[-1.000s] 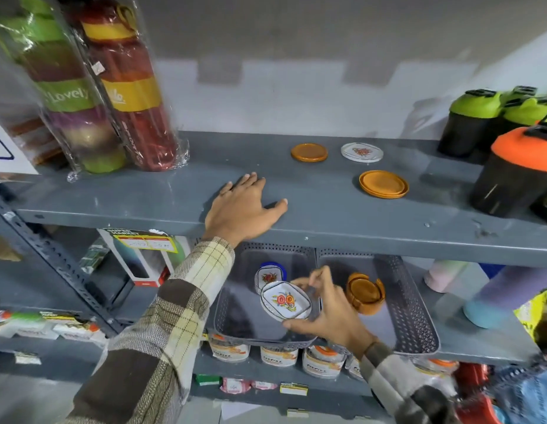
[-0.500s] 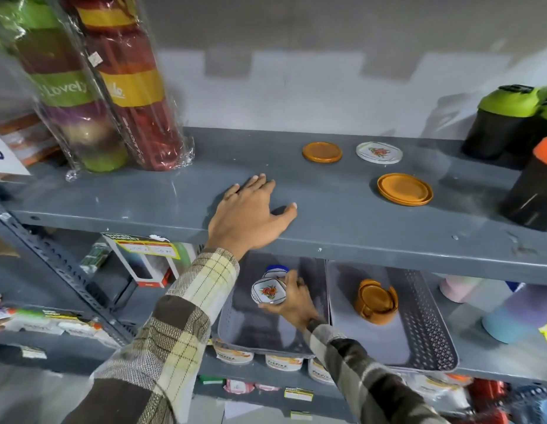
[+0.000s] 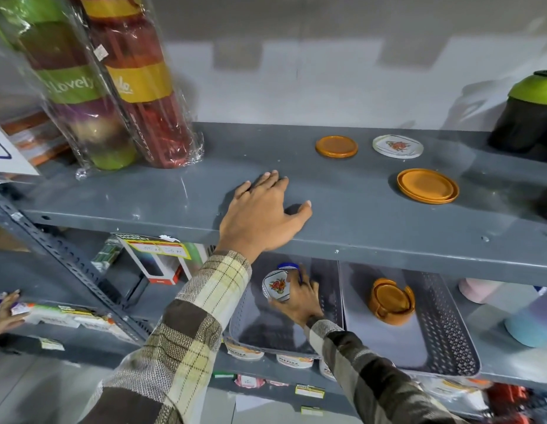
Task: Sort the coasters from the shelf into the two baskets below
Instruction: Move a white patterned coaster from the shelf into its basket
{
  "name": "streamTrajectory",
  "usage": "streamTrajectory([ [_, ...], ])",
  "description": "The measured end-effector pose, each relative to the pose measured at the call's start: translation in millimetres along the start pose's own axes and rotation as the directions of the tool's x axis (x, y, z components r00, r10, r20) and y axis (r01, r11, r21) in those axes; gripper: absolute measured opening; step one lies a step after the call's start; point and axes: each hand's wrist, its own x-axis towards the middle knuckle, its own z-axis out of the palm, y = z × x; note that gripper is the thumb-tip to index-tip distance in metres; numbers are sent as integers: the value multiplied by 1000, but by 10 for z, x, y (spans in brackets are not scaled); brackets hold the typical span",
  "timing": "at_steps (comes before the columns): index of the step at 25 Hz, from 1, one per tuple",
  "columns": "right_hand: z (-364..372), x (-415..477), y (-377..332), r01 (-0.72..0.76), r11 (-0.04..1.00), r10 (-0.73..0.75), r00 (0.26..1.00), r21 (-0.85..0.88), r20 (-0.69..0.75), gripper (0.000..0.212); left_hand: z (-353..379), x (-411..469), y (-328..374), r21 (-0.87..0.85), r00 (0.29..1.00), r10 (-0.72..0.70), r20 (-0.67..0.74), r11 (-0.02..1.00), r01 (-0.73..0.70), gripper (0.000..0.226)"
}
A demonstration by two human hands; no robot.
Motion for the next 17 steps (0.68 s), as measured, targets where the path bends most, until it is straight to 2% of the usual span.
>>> streamTrajectory([
  [2, 16, 26, 28, 12, 1000, -12, 1000, 7, -6, 90, 6, 3, -1, 2, 1000, 1, -2, 1000, -1, 77],
  [4, 24, 62, 54, 9, 1000, -9, 1000, 27, 2, 105, 16, -1, 2, 3, 1000, -2, -1, 1000, 2, 78],
  [7, -8, 111, 48, -62, 996, 59, 997, 66, 43, 118, 19, 3, -4, 2, 1000, -2, -8, 1000, 2, 78],
  [12, 0, 171, 124, -120, 984, 125, 992, 133, -29, 89, 21, 7, -1, -4, 1000, -4, -6, 1000, 4, 78],
  [17, -48, 172, 125, -91, 987, 91, 996, 130, 6, 90, 23, 9, -10, -2, 1000, -8, -14, 1000, 8, 75],
])
